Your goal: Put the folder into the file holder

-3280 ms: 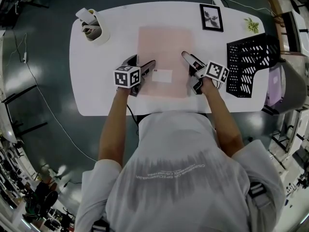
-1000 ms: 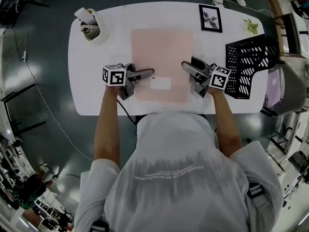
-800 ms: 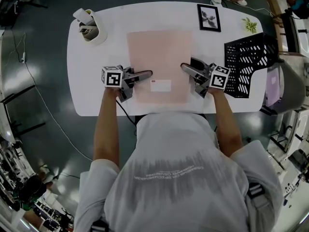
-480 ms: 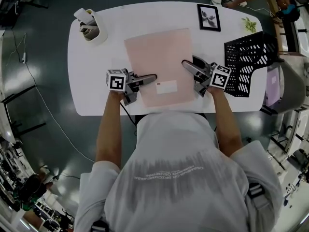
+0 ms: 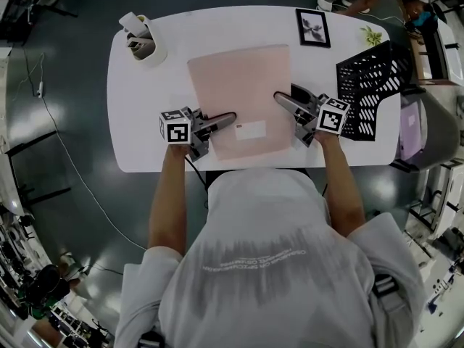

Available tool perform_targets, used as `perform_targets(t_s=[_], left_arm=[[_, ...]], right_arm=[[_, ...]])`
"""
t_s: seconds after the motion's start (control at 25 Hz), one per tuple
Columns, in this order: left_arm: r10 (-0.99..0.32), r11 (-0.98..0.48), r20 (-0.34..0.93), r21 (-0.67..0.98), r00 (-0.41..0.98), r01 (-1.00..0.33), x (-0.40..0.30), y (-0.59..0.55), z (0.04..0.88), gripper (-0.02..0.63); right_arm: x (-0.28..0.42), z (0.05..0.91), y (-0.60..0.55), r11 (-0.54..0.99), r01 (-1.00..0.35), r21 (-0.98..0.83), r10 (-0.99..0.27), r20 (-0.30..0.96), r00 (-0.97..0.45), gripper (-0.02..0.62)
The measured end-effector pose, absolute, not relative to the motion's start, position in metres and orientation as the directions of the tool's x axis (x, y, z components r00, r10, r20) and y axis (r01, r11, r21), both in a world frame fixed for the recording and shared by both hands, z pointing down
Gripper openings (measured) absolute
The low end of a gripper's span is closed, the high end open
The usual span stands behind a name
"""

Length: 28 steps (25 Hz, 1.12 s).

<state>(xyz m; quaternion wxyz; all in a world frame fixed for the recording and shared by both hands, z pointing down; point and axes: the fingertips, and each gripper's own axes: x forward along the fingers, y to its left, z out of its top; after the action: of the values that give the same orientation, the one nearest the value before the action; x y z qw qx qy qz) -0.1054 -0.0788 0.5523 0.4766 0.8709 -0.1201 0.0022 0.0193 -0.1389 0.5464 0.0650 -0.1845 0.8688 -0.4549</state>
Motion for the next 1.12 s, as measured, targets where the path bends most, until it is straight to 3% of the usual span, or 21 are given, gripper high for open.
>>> perform_targets(t_s=[0.24, 0.4, 0.56, 0.84, 1.12], left_arm=[[-0.279, -0.571, 0.146, 0.769, 0.949, -0.286, -0.125, -0.080, 0.529, 0.158], [-0.377, -0.584, 0.155, 0.725, 0.913, -0.364, -0.140, -0.083, 0.514, 0.158], [-0.506, -0.551, 0.206, 0.670, 0.837, -0.498, -0.156, -0.090, 0.498, 0.158], [-0.700, -0.494, 0.272, 0.482, 0.660, -0.723, -0.181, -0.094, 0.465, 0.158], [-0.813, -0.406, 0.275, 0.367, 0.514, -0.837, -0.195, -0.084, 0.447, 0.160]], right_arm=[[0.042, 0.526, -0.139, 0.552, -0.375, -0.745, -0.463, 0.100, -0.881, 0.254], [0.068, 0.516, -0.152, 0.468, -0.530, -0.707, -0.605, 0.181, -0.775, 0.150], [0.080, 0.501, -0.153, 0.456, -0.629, -0.629, -0.660, 0.235, -0.713, 0.077], [0.079, 0.475, -0.149, 0.514, -0.747, -0.422, -0.696, 0.304, -0.650, 0.049], [0.076, 0.455, -0.147, 0.594, -0.773, -0.223, -0.692, 0.348, -0.633, 0.041]])
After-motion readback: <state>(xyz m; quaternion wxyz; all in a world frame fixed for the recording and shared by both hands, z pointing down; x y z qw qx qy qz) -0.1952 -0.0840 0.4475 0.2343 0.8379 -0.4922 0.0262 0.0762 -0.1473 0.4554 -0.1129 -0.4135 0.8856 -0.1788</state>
